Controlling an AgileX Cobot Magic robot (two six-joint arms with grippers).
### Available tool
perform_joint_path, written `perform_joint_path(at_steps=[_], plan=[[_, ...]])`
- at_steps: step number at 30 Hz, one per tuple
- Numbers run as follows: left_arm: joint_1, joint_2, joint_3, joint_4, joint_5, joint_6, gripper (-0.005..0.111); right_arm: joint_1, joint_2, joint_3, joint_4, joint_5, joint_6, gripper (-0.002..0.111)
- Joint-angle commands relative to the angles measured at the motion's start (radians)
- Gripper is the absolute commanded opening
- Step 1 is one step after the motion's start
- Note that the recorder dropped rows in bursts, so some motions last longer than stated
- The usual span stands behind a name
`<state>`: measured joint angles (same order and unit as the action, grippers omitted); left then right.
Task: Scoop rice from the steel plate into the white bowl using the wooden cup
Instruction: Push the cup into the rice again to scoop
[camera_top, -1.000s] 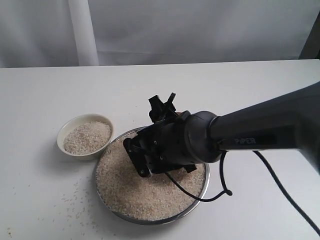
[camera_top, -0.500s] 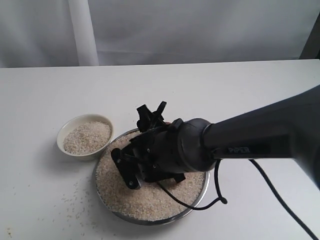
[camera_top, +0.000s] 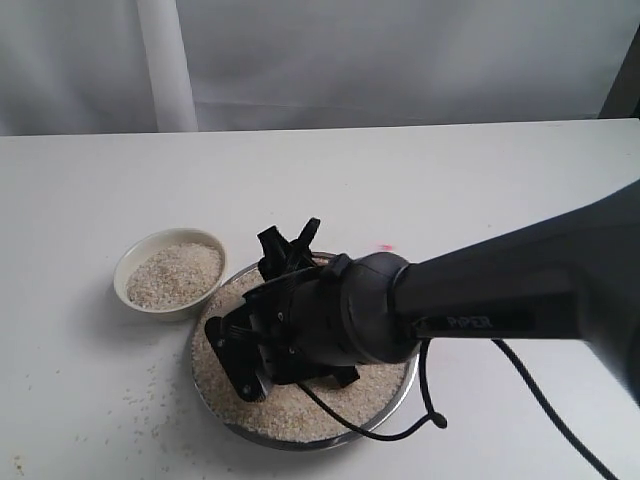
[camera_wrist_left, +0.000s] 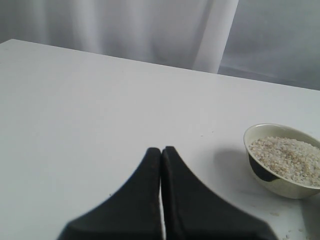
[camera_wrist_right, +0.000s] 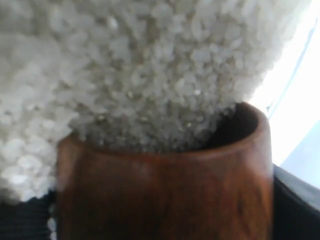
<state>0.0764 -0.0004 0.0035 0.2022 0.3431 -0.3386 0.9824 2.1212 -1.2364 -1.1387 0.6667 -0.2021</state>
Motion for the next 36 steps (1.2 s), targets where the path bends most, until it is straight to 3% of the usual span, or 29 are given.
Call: perform_joint_path(at_steps=[1, 12, 25, 36], plan=[[-0.006, 0.000, -0.004, -0.006, -0.006, -0.001, 0.000, 0.020, -0.001, 0.001, 0.037, -0.029, -0.003, 0.000], [-0.006, 0.000, -0.004, -0.006, -0.006, -0.001, 0.000, 0.030, -0.011, 0.001, 0.132, -0.039, 0.004, 0.000], [-0.006, 0.000, -0.004, -0.006, -0.006, -0.001, 0.000, 0.026, -0.011, 0.001, 0.230, -0.143, 0.234, 0.000], [-0.006, 0.000, -0.004, -0.006, -0.006, -0.001, 0.000, 0.016, -0.011, 0.001, 0.345, -0.169, 0.272, 0.000]])
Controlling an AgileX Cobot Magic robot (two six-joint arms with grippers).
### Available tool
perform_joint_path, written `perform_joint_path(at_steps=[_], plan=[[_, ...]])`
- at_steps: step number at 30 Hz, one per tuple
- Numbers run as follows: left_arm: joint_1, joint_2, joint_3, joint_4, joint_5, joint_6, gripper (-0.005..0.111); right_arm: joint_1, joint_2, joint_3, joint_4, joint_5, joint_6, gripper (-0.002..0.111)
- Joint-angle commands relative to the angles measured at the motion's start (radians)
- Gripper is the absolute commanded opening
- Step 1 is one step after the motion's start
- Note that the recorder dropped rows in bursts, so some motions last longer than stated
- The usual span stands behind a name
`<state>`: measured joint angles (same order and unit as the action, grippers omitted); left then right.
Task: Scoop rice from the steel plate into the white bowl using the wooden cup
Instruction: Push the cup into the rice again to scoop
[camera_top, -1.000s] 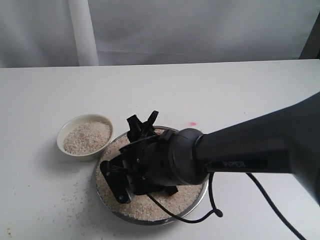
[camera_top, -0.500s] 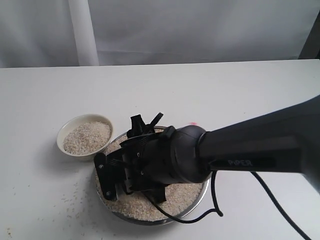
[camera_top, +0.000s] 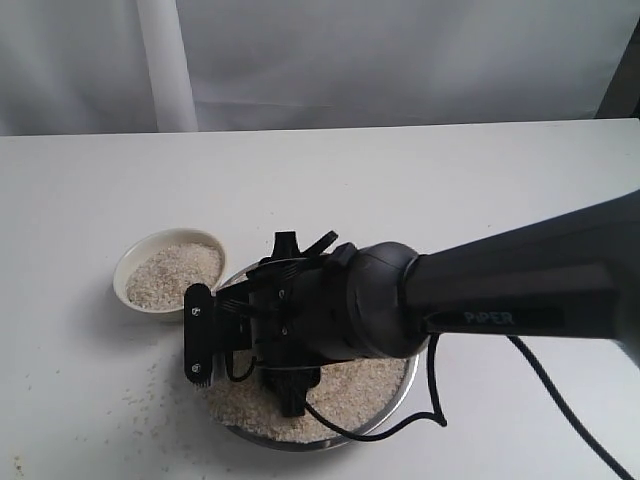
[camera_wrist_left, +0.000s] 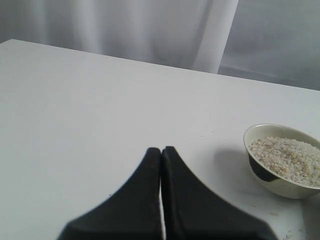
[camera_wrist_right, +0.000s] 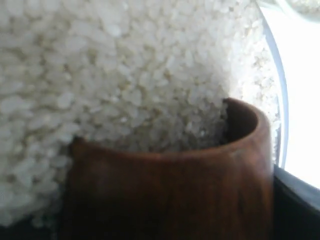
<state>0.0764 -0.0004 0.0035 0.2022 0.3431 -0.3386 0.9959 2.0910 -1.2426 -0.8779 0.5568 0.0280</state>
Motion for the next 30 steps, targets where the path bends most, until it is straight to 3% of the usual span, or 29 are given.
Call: perform_joint_path(at_steps=[1, 30], plan=[[-0.006, 0.000, -0.004, -0.006, -0.006, -0.001, 0.000, 0.002, 0.019, 0.007, 0.084, -0.060, 0.057, 0.000], [-0.006, 0.000, -0.004, -0.006, -0.006, -0.001, 0.000, -0.055, 0.019, 0.014, 0.261, -0.137, 0.088, 0.000]])
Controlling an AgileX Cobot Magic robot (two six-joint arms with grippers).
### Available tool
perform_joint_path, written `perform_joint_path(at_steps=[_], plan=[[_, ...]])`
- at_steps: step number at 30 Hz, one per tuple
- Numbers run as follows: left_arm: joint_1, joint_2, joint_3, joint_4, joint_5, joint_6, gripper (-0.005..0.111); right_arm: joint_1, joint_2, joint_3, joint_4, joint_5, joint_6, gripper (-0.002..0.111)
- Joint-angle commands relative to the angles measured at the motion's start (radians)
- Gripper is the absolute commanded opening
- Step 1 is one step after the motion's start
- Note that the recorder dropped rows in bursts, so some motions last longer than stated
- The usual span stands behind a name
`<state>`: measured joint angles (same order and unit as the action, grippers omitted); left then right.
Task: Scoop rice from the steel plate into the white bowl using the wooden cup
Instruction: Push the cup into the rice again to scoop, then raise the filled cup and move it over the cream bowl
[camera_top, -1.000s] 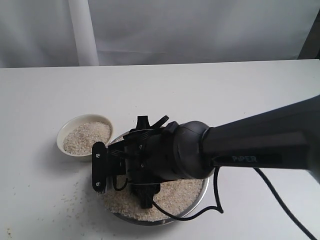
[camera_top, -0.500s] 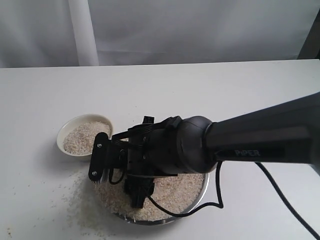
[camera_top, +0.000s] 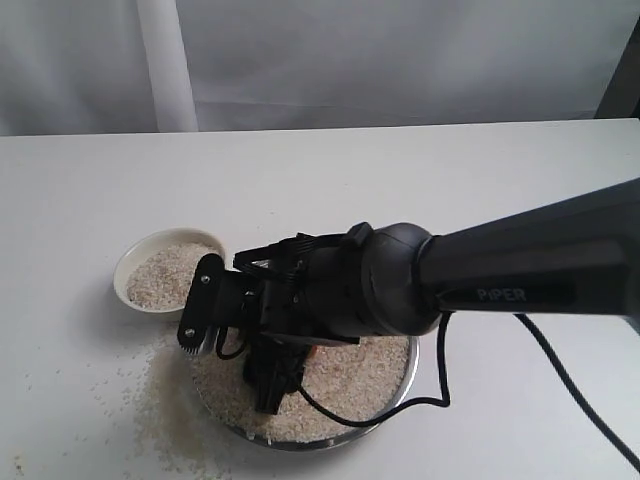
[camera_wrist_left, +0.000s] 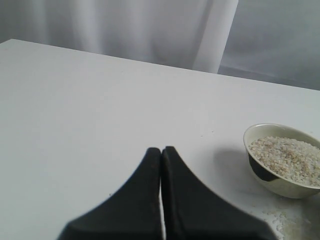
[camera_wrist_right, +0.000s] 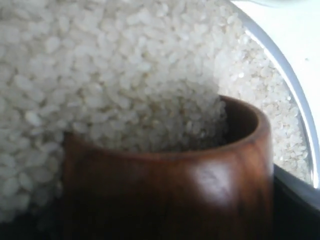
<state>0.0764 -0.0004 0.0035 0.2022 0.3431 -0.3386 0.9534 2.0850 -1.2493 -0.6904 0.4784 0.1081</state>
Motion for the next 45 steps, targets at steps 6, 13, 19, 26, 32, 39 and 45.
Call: perform_joint_path(at_steps=[6, 13, 19, 26, 32, 39, 45], plan=[[-0.006, 0.000, -0.004, -0.006, -0.006, -0.001, 0.000, -0.039, 0.001, 0.090, 0.137, -0.201, 0.000, 0.000], [-0.006, 0.000, -0.004, -0.006, -0.006, -0.001, 0.000, -0.096, -0.025, 0.186, 0.214, -0.375, -0.012, 0.000], [-0.006, 0.000, -0.004, -0.006, -0.006, -0.001, 0.000, -0.129, -0.039, 0.263, 0.242, -0.551, -0.040, 0.000], [-0.006, 0.000, -0.004, -0.006, -0.006, -0.001, 0.000, -0.174, -0.079, 0.343, 0.263, -0.721, -0.057, 0.000], [-0.006, 0.000, -0.004, -0.006, -0.006, -0.001, 0.000, -0.195, -0.080, 0.371, 0.263, -0.814, -0.079, 0.000], [-0.006, 0.000, -0.004, -0.006, -0.006, -0.001, 0.000, -0.227, -0.080, 0.439, 0.283, -1.069, -0.079, 0.000], [-0.006, 0.000, -0.004, -0.006, -0.006, -0.001, 0.000, -0.236, -0.080, 0.469, 0.284, -1.263, -0.082, 0.000]])
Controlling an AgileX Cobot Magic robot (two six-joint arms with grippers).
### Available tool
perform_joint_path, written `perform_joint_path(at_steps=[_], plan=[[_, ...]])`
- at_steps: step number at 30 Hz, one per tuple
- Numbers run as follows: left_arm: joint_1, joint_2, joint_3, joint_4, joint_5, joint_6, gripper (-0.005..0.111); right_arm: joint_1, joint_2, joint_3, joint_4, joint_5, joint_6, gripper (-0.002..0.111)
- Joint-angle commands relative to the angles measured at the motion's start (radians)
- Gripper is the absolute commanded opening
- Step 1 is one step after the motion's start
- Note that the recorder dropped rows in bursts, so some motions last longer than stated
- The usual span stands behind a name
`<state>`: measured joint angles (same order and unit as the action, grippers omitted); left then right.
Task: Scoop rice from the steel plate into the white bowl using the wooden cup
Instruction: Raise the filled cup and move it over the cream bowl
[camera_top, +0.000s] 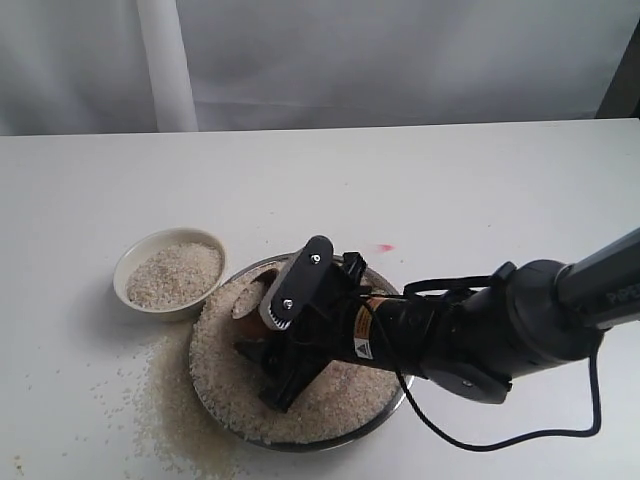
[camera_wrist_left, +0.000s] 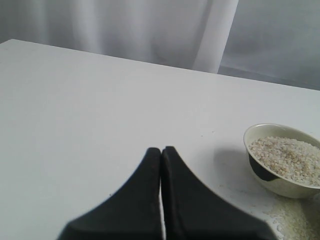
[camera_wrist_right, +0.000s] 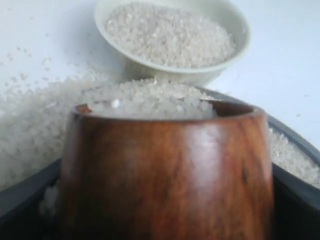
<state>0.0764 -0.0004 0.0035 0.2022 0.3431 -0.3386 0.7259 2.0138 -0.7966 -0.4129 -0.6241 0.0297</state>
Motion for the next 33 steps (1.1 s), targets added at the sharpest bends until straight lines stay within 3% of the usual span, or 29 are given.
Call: perform_joint_path(at_steps=[1, 5, 19, 27, 33], plan=[[-0.006, 0.000, -0.004, -0.006, -0.006, -0.001, 0.000, -0.008, -0.008, 0.022, 0.007, -0.196, -0.004, 0.000], [-0.006, 0.000, -0.004, -0.006, -0.006, -0.001, 0.000, -0.008, -0.008, 0.033, 0.007, -0.272, -0.004, 0.000], [-0.006, 0.000, -0.004, -0.006, -0.006, -0.001, 0.000, -0.008, -0.017, 0.026, 0.024, -0.281, -0.004, 0.000], [-0.006, 0.000, -0.004, -0.006, -0.006, -0.001, 0.000, 0.013, -0.080, -0.231, 0.028, 0.254, -0.050, 0.000], [-0.006, 0.000, -0.004, -0.006, -0.006, -0.001, 0.000, 0.054, -0.060, -0.456, 0.006, 0.473, -0.138, 0.000]])
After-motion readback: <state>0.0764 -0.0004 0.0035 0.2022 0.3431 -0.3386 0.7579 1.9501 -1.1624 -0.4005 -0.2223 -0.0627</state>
